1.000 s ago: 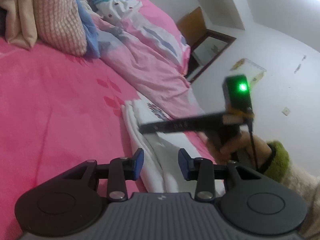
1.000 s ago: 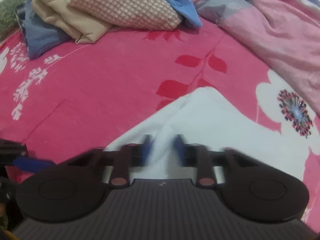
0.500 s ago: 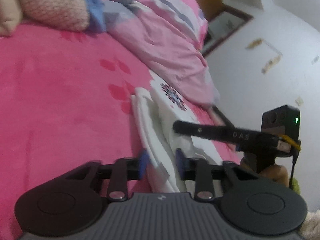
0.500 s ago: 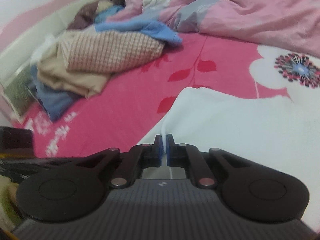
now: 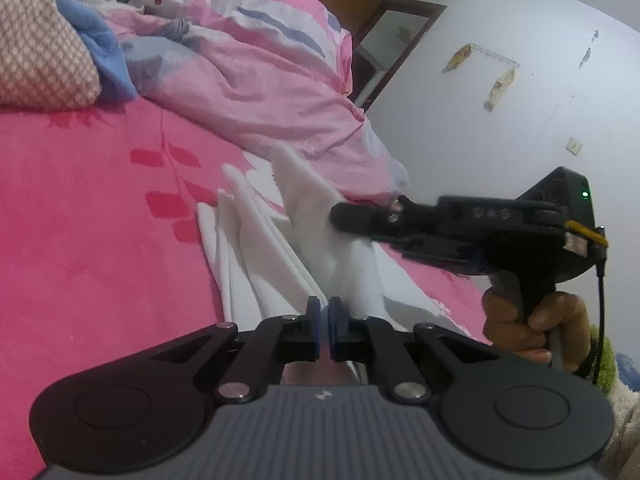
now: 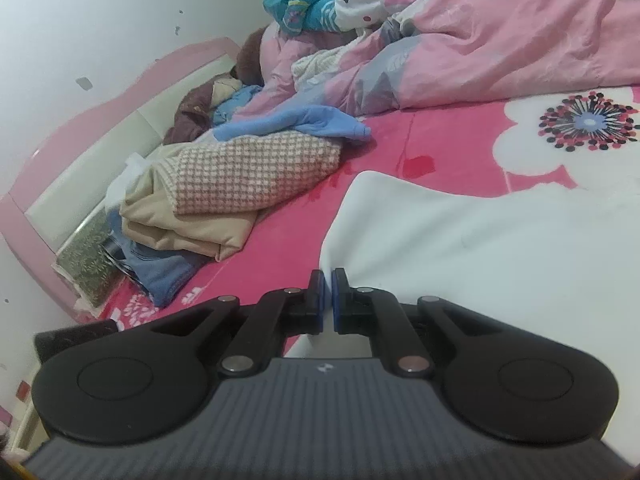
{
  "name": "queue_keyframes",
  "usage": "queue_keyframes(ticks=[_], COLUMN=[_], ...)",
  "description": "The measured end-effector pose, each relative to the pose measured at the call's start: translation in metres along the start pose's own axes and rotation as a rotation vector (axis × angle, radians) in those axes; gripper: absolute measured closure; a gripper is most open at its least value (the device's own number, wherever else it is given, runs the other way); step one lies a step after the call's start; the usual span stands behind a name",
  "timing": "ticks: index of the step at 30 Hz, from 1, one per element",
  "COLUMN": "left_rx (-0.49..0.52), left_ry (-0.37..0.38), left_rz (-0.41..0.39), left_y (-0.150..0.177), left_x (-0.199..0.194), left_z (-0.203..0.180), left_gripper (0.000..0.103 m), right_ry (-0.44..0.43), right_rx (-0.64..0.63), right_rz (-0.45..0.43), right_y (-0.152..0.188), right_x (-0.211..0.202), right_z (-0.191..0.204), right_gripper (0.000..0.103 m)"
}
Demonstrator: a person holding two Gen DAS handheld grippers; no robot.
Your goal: Fold clothes
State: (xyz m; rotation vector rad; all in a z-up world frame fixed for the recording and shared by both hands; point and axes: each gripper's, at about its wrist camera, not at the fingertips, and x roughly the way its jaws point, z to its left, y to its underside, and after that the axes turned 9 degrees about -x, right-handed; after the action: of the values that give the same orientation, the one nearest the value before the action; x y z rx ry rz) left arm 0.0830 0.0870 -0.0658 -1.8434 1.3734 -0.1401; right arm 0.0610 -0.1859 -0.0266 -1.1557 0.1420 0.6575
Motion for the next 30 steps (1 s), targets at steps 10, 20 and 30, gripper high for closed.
queue_keyframes(ticks=[10,20,30], left_rx=[-0.086,-0.178,-0.085], left_ry=[0.047,0.083,0.035], left_rz=[0.063,0.069,0.054], left_y=[0.004,0.006,0.009], left_x=[0.015,0.014,0.016], left_z=[0.014,0.025,0.01], left_gripper=[0.085,0.083,0.082], right_ry=[-0.019,0.023,0.094], right_rx=[-0.045,-0.148,-0.315], right_rz=[0.064,0.183,0.183], right_y=[-0.006,-0.008,-0.037], right_x=[0.012,0.032,0.022], right_z=[0.004,0.016,0.035], right_gripper=[0.1,0.1,0.093])
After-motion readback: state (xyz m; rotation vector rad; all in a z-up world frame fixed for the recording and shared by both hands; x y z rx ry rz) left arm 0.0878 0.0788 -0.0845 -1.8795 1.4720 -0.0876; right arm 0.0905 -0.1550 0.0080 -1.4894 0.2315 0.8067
